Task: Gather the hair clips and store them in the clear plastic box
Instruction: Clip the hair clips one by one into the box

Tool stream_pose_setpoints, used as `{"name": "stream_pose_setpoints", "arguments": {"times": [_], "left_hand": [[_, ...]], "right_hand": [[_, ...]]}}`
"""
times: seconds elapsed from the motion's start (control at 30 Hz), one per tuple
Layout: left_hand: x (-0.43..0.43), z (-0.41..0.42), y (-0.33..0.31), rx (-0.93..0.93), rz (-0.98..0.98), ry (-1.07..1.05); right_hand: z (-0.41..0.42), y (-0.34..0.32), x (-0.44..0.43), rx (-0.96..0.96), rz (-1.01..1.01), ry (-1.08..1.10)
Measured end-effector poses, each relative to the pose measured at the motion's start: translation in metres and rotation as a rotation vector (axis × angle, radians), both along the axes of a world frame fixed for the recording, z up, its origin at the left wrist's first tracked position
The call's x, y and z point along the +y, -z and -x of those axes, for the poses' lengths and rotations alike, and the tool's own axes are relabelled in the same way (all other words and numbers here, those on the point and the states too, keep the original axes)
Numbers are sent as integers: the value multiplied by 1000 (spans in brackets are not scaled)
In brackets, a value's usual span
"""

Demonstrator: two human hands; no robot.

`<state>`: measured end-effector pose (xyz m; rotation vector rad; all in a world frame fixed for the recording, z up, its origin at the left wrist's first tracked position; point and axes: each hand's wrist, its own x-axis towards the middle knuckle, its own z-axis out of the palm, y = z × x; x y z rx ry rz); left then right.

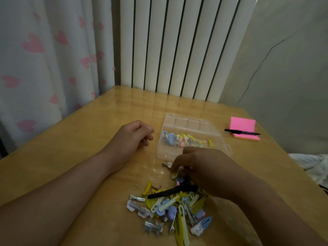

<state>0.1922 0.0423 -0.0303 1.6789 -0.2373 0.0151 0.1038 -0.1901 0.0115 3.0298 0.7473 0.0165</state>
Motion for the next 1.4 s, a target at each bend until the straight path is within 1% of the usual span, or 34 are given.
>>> {"name": "stream_pose_setpoints", "arguments": {"times": [0.13,0.2,0.23,0.3,0.37,0.43,0.47,0.53,0.63,0.83,0.93,1.1,1.23,1.3,1.4], "left_hand": [[1,1,-1,-1,-5,2],[2,2,-2,4,-3,3],[2,2,-2,7,-2,4],[1,2,-3,7,-2,4],[2,1,-3,7,3,2],[1,1,-2,7,10,3],[1,0,-1,9,9,3],[1,0,-1,14,10,6],[1,0,-2,14,11,12],[1,-1,-1,10,-8,9],[2,-1,-1,7,-11,12],[1,0,-2,5,-18,13],[2,1,-2,11,-13,17],[2,0,-2,16,-9,16],[1,0,-2,19,-12,13]], "right_hand": [[1,6,9,-102,-31,-45],[2,8,11,-129,-111,-52],[3,7,10,-133,-199,-34],[1,1,4,-186,-439,42],[-6,-8,-9,-262,-657,171],[-22,-18,-29,-305,-784,333],[-31,-22,-40,-313,-800,411],[-49,-24,-59,-288,-748,537],[-68,-19,-74,-196,-601,616],[-85,-15,-73,-121,-303,616],[-90,-12,-70,-75,-241,618],[-93,-8,-65,-52,-222,652],[-88,-5,-66,-140,-261,687],[-79,-5,-67,-220,-336,669],[-57,-2,-60,-386,-532,575]]}}
